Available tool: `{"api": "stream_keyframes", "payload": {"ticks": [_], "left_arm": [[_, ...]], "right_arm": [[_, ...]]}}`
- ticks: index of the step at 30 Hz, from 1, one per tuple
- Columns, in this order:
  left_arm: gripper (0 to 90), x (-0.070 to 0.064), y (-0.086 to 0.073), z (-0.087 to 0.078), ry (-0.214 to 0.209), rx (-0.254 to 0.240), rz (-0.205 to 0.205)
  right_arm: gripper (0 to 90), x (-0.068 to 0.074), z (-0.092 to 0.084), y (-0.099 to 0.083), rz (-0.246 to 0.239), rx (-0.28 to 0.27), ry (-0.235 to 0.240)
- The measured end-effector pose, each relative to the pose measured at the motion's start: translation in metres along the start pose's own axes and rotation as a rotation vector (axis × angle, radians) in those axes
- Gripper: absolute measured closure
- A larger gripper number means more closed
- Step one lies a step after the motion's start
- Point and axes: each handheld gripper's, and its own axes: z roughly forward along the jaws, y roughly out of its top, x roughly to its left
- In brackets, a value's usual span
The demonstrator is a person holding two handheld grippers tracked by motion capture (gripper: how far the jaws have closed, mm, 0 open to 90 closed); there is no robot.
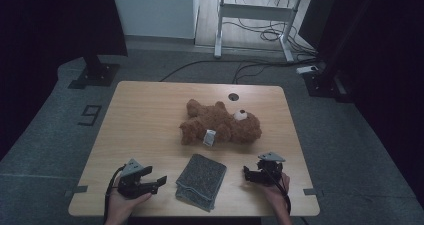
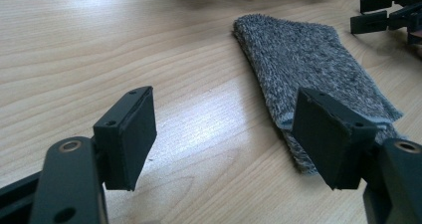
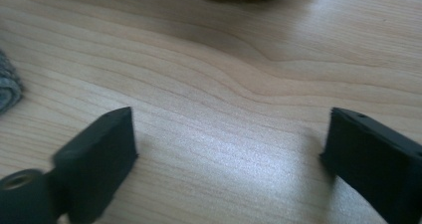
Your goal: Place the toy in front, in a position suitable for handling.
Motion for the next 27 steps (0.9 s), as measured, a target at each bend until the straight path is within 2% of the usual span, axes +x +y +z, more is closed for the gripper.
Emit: {"api": "stream_keyframes", "payload": {"ticks": [3, 9, 14, 17, 21, 23, 27], "left_arm": [[25.7, 0.000, 0.002, 0.001, 0.012, -0.007, 0.002], [25.6, 0.001, 0.009, -0.001, 0.037, -0.028, 0.009], [25.0, -0.001, 0.027, 0.002, 0.055, -0.045, 0.030], [24.9, -0.001, 0.044, 0.014, 0.060, -0.064, 0.048], [24.4, 0.002, 0.072, 0.039, 0.029, -0.048, 0.067], [24.3, 0.002, 0.086, 0.052, 0.030, -0.049, 0.083], [22.5, 0.000, 0.106, 0.070, 0.026, -0.046, 0.105]], "right_arm": [[11.5, 0.001, -0.004, -0.002, 0.008, -0.034, -0.009], [12.2, -0.007, -0.014, -0.001, 0.033, -0.094, 0.021], [12.5, -0.015, -0.019, 0.008, 0.048, -0.141, 0.035], [12.5, -0.018, -0.017, 0.022, 0.050, -0.166, 0.046], [12.2, -0.020, -0.013, 0.046, 0.026, -0.184, 0.052], [12.1, -0.021, -0.011, 0.056, 0.017, -0.198, 0.051], [11.7, -0.028, -0.002, 0.078, 0.040, -0.205, 0.078]]}}
